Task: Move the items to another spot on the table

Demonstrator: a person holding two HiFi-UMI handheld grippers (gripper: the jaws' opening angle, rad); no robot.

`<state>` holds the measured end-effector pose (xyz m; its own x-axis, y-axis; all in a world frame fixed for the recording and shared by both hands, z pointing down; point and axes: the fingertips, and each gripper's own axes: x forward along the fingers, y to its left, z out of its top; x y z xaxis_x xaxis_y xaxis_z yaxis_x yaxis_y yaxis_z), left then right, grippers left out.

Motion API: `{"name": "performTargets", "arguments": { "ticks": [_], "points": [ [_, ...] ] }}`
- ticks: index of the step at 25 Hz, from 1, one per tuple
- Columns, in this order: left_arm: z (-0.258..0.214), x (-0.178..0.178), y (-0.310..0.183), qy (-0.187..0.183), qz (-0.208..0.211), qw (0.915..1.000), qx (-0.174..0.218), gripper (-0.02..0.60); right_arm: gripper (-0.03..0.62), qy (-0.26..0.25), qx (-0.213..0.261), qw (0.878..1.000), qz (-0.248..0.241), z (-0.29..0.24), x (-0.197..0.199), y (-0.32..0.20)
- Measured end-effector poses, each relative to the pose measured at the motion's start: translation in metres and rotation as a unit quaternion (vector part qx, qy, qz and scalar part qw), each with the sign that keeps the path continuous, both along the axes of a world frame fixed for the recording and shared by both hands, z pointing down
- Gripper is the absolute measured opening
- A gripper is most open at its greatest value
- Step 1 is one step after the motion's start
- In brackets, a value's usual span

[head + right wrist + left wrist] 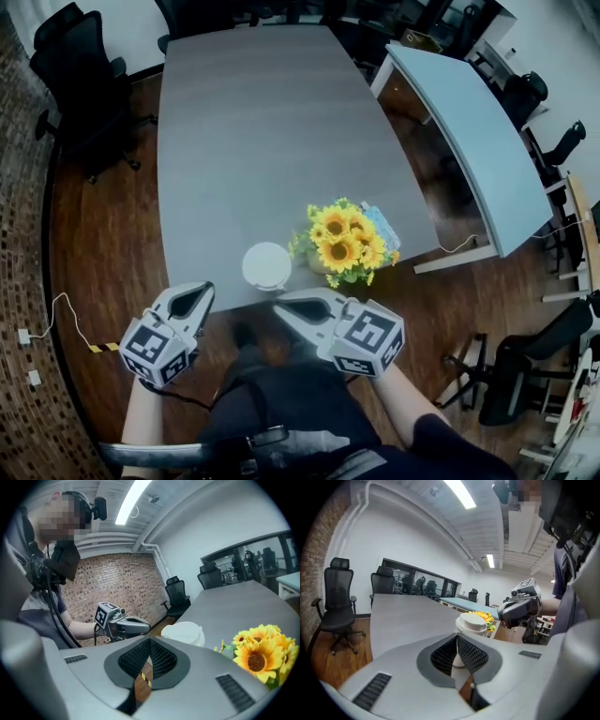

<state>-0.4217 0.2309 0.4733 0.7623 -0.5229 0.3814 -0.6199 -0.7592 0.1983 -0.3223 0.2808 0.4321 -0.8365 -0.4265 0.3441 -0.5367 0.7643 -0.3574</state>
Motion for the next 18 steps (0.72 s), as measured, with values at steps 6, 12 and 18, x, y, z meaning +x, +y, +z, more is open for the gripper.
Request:
{"name": "performTargets", "arguments": {
  "ticks": [6, 12, 18],
  "points": [
    [0.016, 0.013, -0.007, -0.007, 0.097, 0.9953, 0.0, 0.023, -0.017, 0.009, -0.009, 0.998, 0.059, -0.001, -0.004, 0.002],
    [0.046, 0.053, 0.004, -0.028, 0.209, 0.9775, -0.008, 0.317, -0.017, 0.026, -0.011, 0.992, 0.124, 0.003, 0.021, 0.003],
    [0.074, 0.08, -0.006, -0.055, 0.25, 0.9666, 0.007, 0.477, -0.017, 0.037, -0.027, 0.984, 0.173, 0.009, 0.042, 0.012]
  ]
}}
